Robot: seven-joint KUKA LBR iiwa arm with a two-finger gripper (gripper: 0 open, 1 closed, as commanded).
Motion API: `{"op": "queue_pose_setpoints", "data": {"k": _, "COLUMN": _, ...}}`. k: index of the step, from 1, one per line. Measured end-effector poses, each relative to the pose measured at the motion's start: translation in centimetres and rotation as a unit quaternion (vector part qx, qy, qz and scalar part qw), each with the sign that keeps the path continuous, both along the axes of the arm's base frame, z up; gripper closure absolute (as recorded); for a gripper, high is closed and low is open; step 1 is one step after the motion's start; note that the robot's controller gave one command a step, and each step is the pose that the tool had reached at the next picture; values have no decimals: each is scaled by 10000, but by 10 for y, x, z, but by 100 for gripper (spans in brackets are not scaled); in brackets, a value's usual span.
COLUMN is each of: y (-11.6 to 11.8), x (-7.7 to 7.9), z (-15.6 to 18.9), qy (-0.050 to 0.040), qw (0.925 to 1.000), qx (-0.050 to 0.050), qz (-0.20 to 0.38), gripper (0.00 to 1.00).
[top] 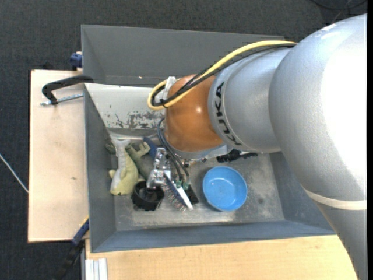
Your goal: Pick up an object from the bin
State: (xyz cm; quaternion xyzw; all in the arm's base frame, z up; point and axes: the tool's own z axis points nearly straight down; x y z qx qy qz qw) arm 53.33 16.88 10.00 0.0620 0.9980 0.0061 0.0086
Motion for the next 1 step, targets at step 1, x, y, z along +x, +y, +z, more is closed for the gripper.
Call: {"op": "queue_pose_setpoints", "data": {"k": 1, "y": 10, "x": -1, "z": 87, "qy": 8, "qw": 9664, "qx": -66, "qz": 2568, "gripper": 100}}
